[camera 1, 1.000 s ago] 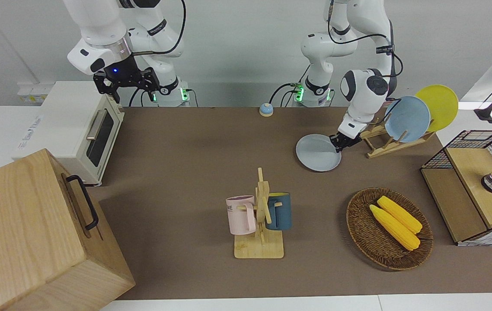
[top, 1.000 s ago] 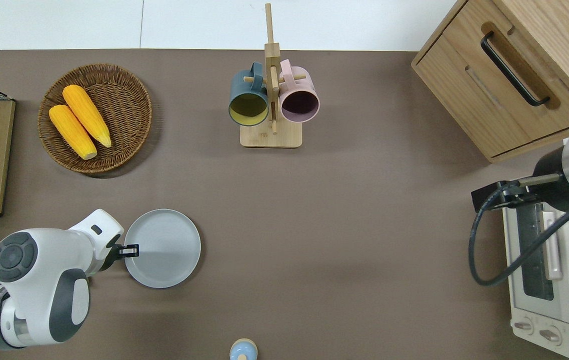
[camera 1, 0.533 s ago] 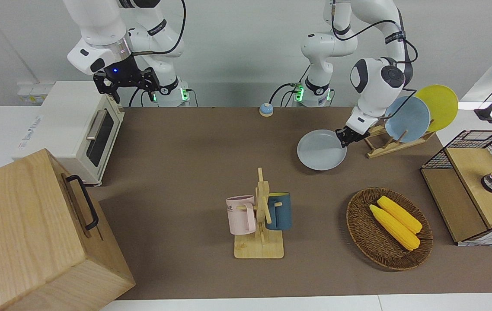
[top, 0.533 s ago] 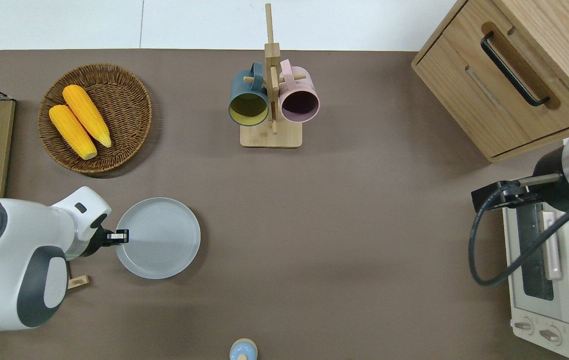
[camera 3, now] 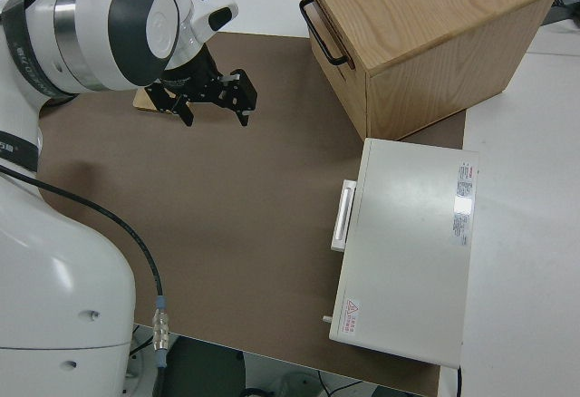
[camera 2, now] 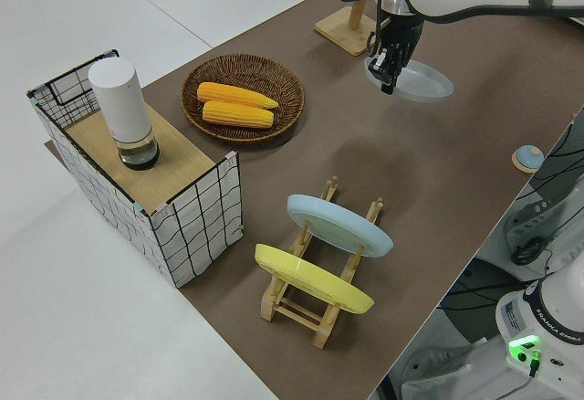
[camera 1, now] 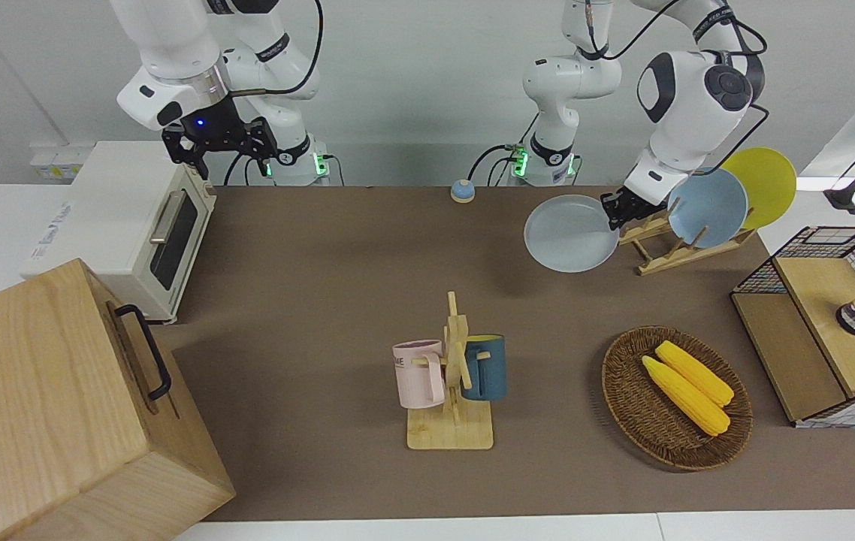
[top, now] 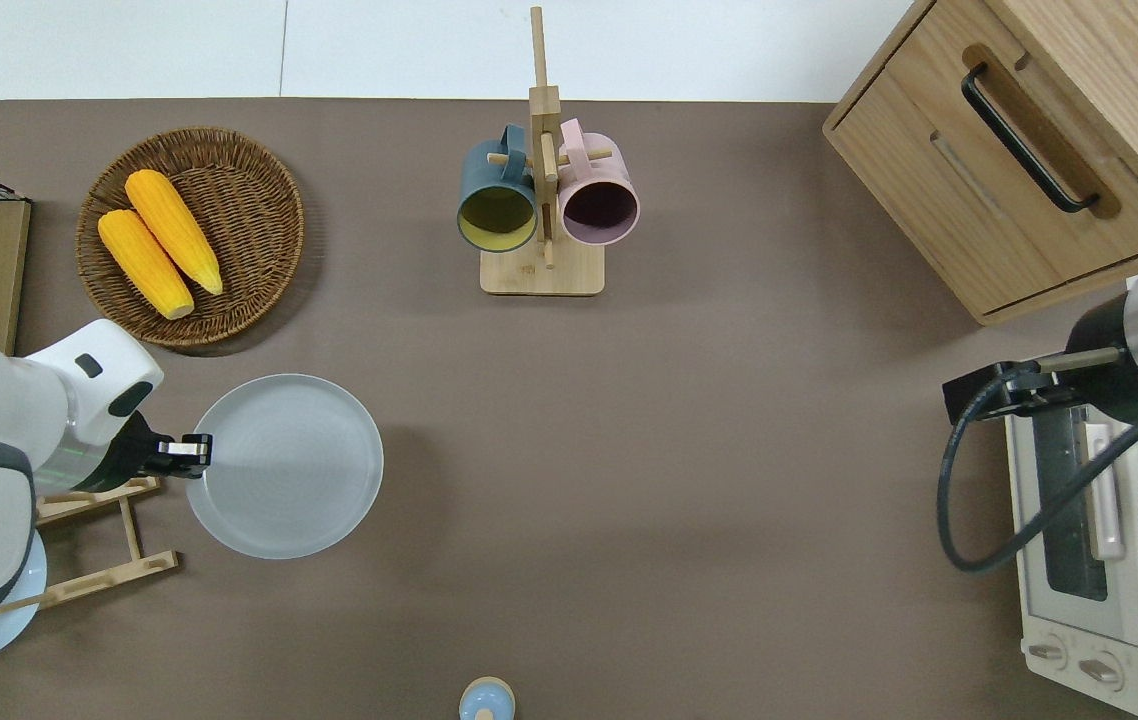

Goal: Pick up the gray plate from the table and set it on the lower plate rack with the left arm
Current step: 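Lift the gray plate with the left gripper toward the wooden rack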

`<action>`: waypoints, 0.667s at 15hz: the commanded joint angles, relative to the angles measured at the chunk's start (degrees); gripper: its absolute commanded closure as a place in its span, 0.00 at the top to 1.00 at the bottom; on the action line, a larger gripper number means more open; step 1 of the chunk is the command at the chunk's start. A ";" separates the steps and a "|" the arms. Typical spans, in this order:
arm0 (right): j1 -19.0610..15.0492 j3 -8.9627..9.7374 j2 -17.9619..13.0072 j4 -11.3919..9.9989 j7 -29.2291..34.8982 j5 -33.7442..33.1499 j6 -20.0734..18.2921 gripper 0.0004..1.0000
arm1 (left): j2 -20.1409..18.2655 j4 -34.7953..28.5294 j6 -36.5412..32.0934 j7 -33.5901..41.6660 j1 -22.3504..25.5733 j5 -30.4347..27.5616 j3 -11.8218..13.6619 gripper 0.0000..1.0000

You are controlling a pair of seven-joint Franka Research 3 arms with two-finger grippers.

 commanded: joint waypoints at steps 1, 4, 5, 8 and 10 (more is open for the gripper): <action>-1.34 1.21 -0.12 0.42 0.68 -0.37 -0.63 0.98 | 0.51 4.61 -5.47 -0.51 0.10 -0.04 0.66 0.00; -1.34 1.21 -0.12 0.42 0.68 -0.37 -0.63 0.98 | 0.51 5.23 -6.18 0.11 0.02 0.30 0.75 0.00; -1.34 1.21 -0.12 0.33 0.68 -0.28 -0.63 0.98 | 0.51 5.31 -6.53 0.11 0.02 0.48 0.75 0.00; -1.34 1.21 -0.12 0.33 0.68 -0.37 -0.63 0.98 | 0.86 6.63 -8.19 -0.51 0.37 1.27 0.83 0.00; -1.34 1.21 -0.20 0.42 0.68 -0.37 -0.63 0.98 | 1.12 7.77 -10.30 -0.42 0.37 4.77 0.83 0.00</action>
